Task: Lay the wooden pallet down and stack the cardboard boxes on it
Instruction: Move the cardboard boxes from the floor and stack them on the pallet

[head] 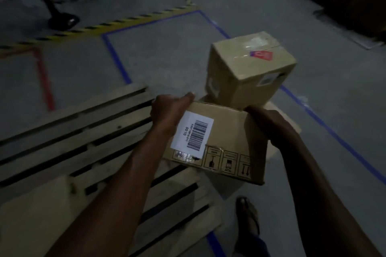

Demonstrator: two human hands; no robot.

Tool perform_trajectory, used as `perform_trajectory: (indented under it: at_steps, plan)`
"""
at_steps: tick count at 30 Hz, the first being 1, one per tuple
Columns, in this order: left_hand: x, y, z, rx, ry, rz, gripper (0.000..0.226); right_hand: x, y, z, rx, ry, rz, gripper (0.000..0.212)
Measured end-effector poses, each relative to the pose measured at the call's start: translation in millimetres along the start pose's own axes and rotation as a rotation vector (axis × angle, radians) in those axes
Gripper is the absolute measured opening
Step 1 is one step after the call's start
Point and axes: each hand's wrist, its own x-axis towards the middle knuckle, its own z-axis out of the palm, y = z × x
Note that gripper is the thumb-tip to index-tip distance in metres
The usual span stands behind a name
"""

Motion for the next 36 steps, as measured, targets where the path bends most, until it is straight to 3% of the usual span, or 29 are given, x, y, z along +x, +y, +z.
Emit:
perform_trajectory:
  at_steps: [2,4,6,7,10,16,22,30,36]
  plan:
    - [5.4,-44.3,-49.6,-0.087,0.094,-0.125,0.049,-0.3,2.5,67.3,-0.034,-0.090,-0.082,0.041]
    - [9.6,-96.7,-93.7,-0.120,0.162,-0.278,0.068,3.4,12.3,137.9,-0.076,-0.221,-0.113,0.071]
    - [8.7,-153.6,-133.0,-0.133,0.196,-0.388,0.066,-1.6,24.7,204.8,-0.153,-0.297,-0.140,0.098]
    - [5.2,-175.2,-141.4,-0.119,0.188,-0.436,0.062,-3.0,31.9,224.1,-0.156,-0.295,-0.136,0.100]
    - [-13.5,-262.7,-180.1,-0.141,0.272,-0.502,0.048,-18.2,73.7,311.6,-0.197,-0.373,-0.085,0.072]
    - [-58.7,-415.9,-202.3,-0.089,0.470,-0.468,0.038,-37.0,165.3,434.0,-0.237,-0.407,-0.167,0.075]
    - [-67.6,-506.8,-207.9,-0.078,0.526,-0.464,0.062,-28.5,243.8,490.7,-0.155,-0.462,-0.218,0.089]
    - [-61.2,-547.4,-213.6,0.061,0.538,-0.389,0.060,-27.6,277.3,521.5,-0.216,-0.441,-0.360,0.095]
    - [-59.7,-552.7,-217.5,0.231,0.616,-0.339,0.013,-30.0,278.6,521.6,-0.293,-0.495,-0.396,0.095]
